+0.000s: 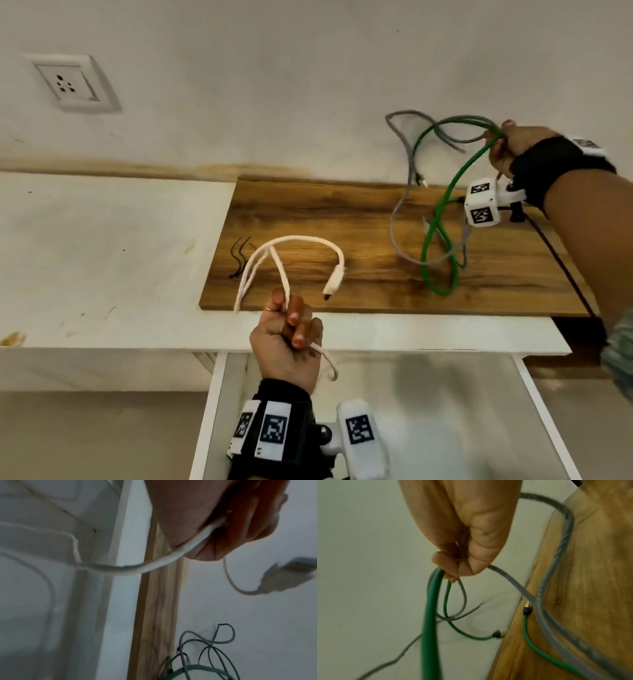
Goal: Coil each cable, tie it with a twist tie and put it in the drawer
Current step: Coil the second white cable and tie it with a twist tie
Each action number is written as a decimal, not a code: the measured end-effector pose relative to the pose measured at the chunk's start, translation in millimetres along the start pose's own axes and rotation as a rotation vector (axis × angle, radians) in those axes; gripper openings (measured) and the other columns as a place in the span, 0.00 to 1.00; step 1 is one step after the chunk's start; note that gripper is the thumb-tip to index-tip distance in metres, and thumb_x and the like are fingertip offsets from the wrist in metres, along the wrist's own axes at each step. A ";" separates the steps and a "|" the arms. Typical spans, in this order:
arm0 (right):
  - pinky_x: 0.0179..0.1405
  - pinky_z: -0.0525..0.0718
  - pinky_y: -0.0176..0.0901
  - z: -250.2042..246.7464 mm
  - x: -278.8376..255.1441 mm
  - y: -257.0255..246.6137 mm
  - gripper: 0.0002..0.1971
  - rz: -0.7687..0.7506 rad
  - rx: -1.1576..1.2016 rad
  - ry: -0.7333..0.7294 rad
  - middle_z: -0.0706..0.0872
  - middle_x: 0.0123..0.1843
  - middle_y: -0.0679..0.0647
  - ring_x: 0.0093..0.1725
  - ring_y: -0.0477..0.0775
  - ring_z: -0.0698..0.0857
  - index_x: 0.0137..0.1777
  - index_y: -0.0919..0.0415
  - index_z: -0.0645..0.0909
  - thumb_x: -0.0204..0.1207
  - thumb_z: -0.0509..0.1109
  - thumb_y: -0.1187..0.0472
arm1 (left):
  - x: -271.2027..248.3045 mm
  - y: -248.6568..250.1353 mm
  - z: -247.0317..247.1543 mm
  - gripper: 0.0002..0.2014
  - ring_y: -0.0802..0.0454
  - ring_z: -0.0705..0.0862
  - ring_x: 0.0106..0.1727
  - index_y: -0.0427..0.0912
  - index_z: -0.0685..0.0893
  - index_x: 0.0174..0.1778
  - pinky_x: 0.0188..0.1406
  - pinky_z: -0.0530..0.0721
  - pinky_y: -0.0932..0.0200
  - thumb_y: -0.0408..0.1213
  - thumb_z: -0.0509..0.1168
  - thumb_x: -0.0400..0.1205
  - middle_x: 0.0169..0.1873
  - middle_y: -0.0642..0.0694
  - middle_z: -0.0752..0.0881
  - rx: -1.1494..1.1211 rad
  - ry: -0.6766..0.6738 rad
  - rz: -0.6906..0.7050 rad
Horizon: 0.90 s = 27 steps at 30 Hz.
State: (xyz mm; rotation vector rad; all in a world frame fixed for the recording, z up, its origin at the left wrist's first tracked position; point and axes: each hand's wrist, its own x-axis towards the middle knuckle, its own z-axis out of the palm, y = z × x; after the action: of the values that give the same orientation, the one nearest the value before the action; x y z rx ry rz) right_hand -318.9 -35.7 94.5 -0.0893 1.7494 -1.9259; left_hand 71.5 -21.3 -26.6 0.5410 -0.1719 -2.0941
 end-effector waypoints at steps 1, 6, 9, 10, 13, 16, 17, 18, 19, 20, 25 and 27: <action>0.20 0.74 0.26 2.2 0.8 5.1 0.13 -0.003 -0.007 0.012 0.83 0.36 0.54 0.22 0.41 0.74 0.41 0.60 0.72 0.87 0.54 0.59 | 1.2 0.0 -0.7 0.21 0.59 0.62 0.11 0.44 0.78 0.23 0.09 0.58 0.71 0.20 0.43 0.58 0.18 0.50 0.68 0.025 0.016 0.002; 0.33 0.87 0.39 13.2 16.4 48.0 0.08 0.115 -0.443 -0.130 0.81 0.45 0.58 0.39 0.49 0.84 0.42 0.62 0.76 0.84 0.61 0.63 | -0.9 -9.3 6.0 0.21 0.58 0.62 0.12 0.44 0.77 0.22 0.14 0.52 0.69 0.18 0.42 0.57 0.18 0.48 0.69 0.148 -0.002 -0.034; 0.44 0.87 0.46 17.5 6.3 64.4 0.06 0.104 -0.795 -0.212 0.82 0.54 0.62 0.45 0.56 0.85 0.42 0.61 0.78 0.78 0.70 0.62 | -3.0 -14.9 9.3 0.21 0.58 0.62 0.13 0.43 0.77 0.22 0.16 0.51 0.67 0.18 0.43 0.56 0.18 0.47 0.71 0.222 -0.011 -0.038; 0.40 0.86 0.45 21.5 -4.3 65.0 0.07 0.054 -0.873 -0.227 0.82 0.52 0.64 0.41 0.55 0.84 0.40 0.61 0.77 0.78 0.70 0.62 | -3.1 -15.8 9.9 0.21 0.58 0.62 0.14 0.43 0.77 0.22 0.15 0.52 0.67 0.17 0.43 0.56 0.18 0.47 0.71 0.246 -0.015 -0.035; 0.34 0.78 0.44 27.6 -50.2 51.5 0.16 -0.137 -1.397 -0.272 0.84 0.42 0.65 0.34 0.56 0.80 0.37 0.66 0.80 0.79 0.68 0.54 | -3.1 -18.2 9.5 0.25 0.57 0.63 0.15 0.43 0.78 0.24 0.13 0.57 0.70 0.13 0.40 0.60 0.19 0.46 0.73 0.307 -0.031 -0.030; 0.47 0.78 0.46 15.7 -97.2 39.8 0.17 -0.474 -1.584 -0.331 0.85 0.43 0.57 0.44 0.57 0.83 0.50 0.63 0.85 0.79 0.66 0.48 | -5.2 -22.7 10.2 0.24 0.57 0.68 0.17 0.40 0.74 0.32 0.13 0.63 0.69 0.10 0.39 0.66 0.20 0.45 0.77 0.385 -0.087 -0.036; 0.51 0.81 0.48 7.6 -115.6 42.0 0.14 -0.504 -1.469 -0.399 0.87 0.45 0.54 0.46 0.55 0.84 0.54 0.59 0.85 0.79 0.67 0.49 | -6.9 -24.7 10.6 0.21 0.57 0.70 0.18 0.39 0.72 0.34 0.14 0.65 0.69 0.10 0.42 0.66 0.21 0.45 0.79 0.406 -0.110 -0.040; 0.50 0.83 0.49 -1.0 -133.8 49.1 0.13 -0.476 -1.280 -0.481 0.89 0.45 0.53 0.45 0.52 0.87 0.56 0.57 0.85 0.78 0.68 0.50 | -8.2 -26.4 11.0 0.18 0.57 0.72 0.19 0.39 0.72 0.35 0.16 0.67 0.69 0.12 0.47 0.65 0.23 0.46 0.81 0.424 -0.141 -0.042; 0.46 0.85 0.46 -8.4 -157.2 57.6 0.14 -0.389 -1.066 -0.573 0.90 0.44 0.53 0.42 0.49 0.88 0.57 0.58 0.84 0.77 0.69 0.52 | -9.9 -28.8 11.0 0.17 0.57 0.74 0.21 0.39 0.73 0.36 0.18 0.69 0.69 0.14 0.50 0.62 0.24 0.47 0.82 0.441 -0.174 -0.043; 0.43 0.85 0.43 -15.3 -178.7 70.2 0.16 -0.279 -0.859 -0.656 0.91 0.44 0.53 0.40 0.47 0.88 0.58 0.59 0.84 0.75 0.69 0.52 | -10.9 -31.3 10.3 0.17 0.57 0.76 0.23 0.40 0.74 0.38 0.22 0.72 0.68 0.17 0.52 0.60 0.26 0.47 0.84 0.467 -0.205 -0.044; 0.45 0.85 0.46 -40.6 -242.1 142.3 0.18 -0.074 -0.513 -0.682 0.91 0.45 0.54 0.41 0.53 0.89 0.54 0.58 0.83 0.68 0.68 0.51 | -17.3 -47.0 5.4 0.20 0.57 0.86 0.38 0.43 0.79 0.46 0.34 0.80 0.66 0.17 0.58 0.65 0.37 0.49 0.88 0.747 -0.327 -0.007; 0.41 0.87 0.43 -51.4 -257.2 158.1 0.17 -0.050 -0.449 -0.616 0.90 0.41 0.54 0.39 0.54 0.89 0.58 0.58 0.81 0.70 0.68 0.54 | -20.4 -50.7 2.4 0.21 0.56 0.85 0.45 0.45 0.79 0.48 0.39 0.81 0.65 0.17 0.59 0.67 0.42 0.48 0.88 0.910 -0.365 0.032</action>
State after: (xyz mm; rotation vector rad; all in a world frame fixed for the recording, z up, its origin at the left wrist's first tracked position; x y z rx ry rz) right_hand -65.6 116.5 13.9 -0.8005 1.6985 -1.2960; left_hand 41.1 23.4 -34.6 0.6524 -1.3688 -1.9845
